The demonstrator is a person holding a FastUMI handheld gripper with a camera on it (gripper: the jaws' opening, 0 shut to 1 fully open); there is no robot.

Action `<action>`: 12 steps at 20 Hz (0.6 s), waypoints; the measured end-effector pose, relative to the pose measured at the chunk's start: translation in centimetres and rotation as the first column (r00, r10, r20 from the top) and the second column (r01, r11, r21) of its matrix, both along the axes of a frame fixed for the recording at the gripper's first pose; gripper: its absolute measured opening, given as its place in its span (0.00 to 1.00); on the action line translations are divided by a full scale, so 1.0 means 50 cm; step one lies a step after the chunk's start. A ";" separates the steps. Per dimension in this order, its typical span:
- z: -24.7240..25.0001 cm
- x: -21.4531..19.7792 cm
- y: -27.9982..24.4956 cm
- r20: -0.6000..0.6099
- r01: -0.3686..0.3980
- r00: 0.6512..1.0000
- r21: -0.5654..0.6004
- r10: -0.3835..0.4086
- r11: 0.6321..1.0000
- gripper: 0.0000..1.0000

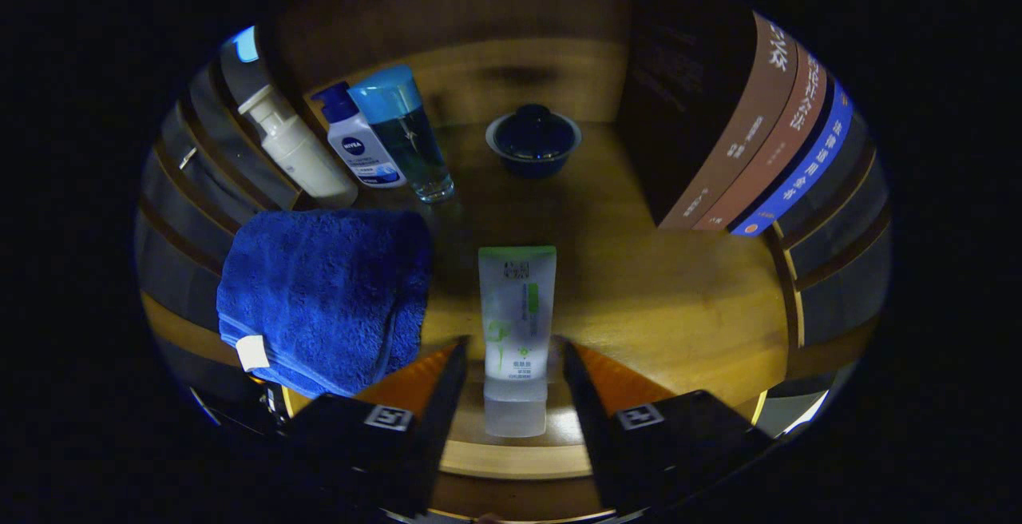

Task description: Pull open the drawer, take out the items inside it, and place them on the countertop above the cabinet.

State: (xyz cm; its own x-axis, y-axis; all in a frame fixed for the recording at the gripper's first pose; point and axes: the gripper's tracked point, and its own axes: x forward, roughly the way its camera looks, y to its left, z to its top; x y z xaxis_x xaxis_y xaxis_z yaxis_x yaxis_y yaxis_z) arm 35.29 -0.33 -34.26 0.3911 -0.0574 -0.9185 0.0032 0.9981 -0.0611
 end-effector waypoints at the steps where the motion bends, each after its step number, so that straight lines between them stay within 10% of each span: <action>1: 0.011 -0.002 0.002 0.022 0.000 1.000 -0.007 0.000 1.000 0.89; 12: 0.181 -0.127 0.051 0.362 -0.008 0.932 0.100 -0.029 0.995 1.00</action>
State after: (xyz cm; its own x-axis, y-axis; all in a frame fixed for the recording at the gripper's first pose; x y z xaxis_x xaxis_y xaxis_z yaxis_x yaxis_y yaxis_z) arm 28.97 2.21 -25.22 0.6980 0.0195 -0.7158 0.0171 0.9989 0.0439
